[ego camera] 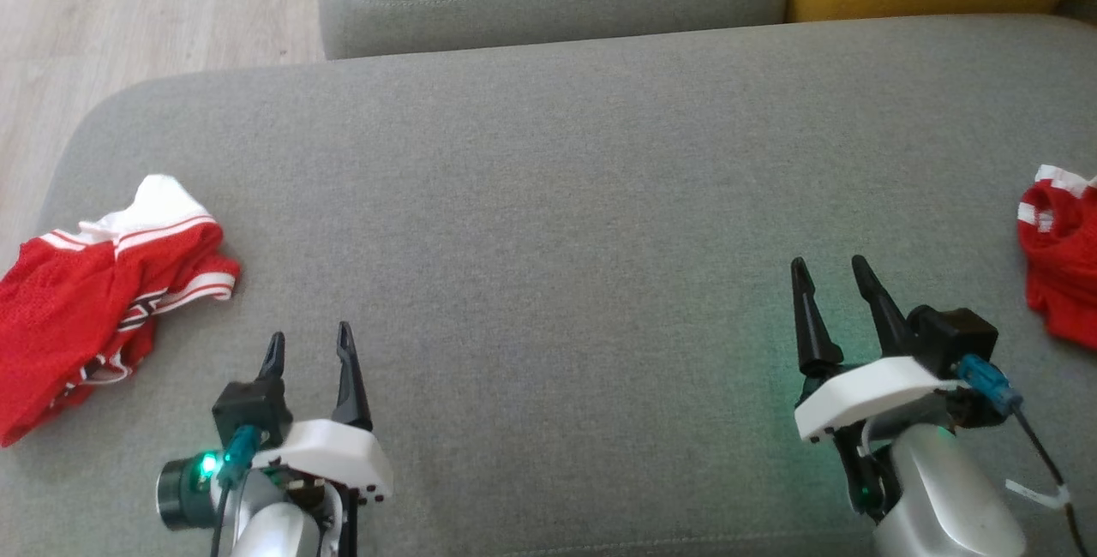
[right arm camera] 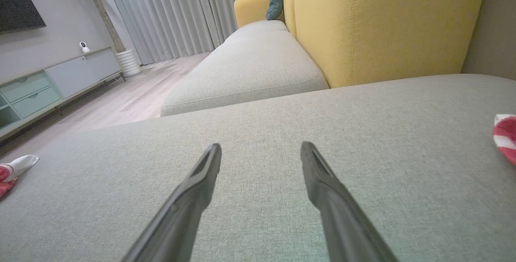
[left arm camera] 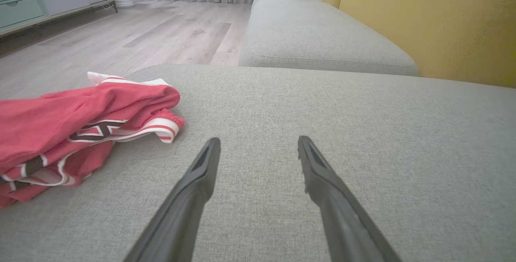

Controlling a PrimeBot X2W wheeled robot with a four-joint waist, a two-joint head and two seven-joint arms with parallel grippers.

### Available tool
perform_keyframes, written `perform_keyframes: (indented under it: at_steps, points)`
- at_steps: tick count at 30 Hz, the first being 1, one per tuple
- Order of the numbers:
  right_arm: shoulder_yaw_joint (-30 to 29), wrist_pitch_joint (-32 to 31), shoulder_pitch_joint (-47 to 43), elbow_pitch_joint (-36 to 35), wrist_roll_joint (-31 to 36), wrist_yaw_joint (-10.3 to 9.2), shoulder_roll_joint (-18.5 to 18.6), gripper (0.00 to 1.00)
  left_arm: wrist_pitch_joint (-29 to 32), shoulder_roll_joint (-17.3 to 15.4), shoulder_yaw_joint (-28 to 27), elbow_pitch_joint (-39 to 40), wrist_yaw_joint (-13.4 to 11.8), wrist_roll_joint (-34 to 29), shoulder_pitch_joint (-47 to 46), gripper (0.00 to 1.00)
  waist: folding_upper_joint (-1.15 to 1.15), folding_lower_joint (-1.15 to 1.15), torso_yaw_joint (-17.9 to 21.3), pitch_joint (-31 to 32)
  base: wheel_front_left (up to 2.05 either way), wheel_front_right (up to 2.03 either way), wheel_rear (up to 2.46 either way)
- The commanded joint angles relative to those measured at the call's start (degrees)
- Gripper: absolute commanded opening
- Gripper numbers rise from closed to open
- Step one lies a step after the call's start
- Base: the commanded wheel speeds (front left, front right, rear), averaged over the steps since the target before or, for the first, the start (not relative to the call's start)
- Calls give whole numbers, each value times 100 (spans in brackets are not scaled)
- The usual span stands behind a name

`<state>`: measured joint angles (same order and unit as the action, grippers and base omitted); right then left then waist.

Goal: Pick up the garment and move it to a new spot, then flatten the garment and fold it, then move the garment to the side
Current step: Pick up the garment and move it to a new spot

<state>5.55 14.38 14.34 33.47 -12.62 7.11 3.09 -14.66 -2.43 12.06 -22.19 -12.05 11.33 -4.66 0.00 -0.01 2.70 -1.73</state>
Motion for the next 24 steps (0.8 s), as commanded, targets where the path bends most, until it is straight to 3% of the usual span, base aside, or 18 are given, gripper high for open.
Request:
perform_keyframes:
  at_steps: [1, 6, 10, 24]
  points:
    - [163, 62, 116, -209, -57, 37, -21, 100, -34, -44, -236, 201, 1, -23, -137, 100, 0, 1, -7, -4, 0, 0, 0]
    - [180, 62, 121, -264, -86, 37, -21, 100, -34, -44, -237, 225, 13, -1, -151, 100, 0, 1, -101, -24, 0, 0, 0]
    - [194, 62, 110, -288, -76, 37, -21, 100, -34, -44, -201, 242, 23, 28, -177, 100, 0, 1, -390, -35, 0, 0, 0]
    - [693, 62, 80, -381, -227, 37, -21, 100, -34, -44, -471, 233, 26, -5, 21, 100, 0, 1, -2247, -83, 0, 0, 0]
